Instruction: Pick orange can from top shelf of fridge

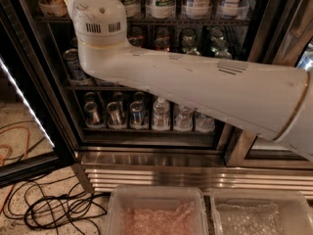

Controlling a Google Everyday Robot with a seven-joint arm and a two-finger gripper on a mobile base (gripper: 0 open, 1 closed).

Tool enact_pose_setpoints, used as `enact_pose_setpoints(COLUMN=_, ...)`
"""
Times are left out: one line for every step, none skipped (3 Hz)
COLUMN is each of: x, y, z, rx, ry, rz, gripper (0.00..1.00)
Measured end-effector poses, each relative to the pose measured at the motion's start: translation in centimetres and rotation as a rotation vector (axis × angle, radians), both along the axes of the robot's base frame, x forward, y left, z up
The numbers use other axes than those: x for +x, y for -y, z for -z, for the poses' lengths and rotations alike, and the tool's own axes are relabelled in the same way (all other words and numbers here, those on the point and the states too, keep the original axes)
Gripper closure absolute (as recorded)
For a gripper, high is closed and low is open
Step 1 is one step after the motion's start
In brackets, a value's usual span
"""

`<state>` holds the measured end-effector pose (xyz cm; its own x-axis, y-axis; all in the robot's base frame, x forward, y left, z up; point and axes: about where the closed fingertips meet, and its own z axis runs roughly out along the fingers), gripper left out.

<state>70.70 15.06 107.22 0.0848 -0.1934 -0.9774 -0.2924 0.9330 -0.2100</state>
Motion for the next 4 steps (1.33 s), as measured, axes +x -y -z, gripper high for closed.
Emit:
enact_pose_setpoints(x=0.8, y=0.1, z=-0.8, rx=0.007, ry=0.025, rz=-0.003, gripper=0.27)
enact_pose_setpoints(x=1.6, y=0.4, z=-1.0, rx=0.019, ry=0.031, rz=0.004, gripper=0.28)
enact_pose_setpoints(x=2.7, y=0.6, z=-1.1, rx=0.03, ry=0.03, rz=0.014, gripper=0.28)
enact_pose_setpoints(x=3.9, y=0.9, z=-1.5, rx=0.036, ry=0.036, rz=0.025, gripper=0.27)
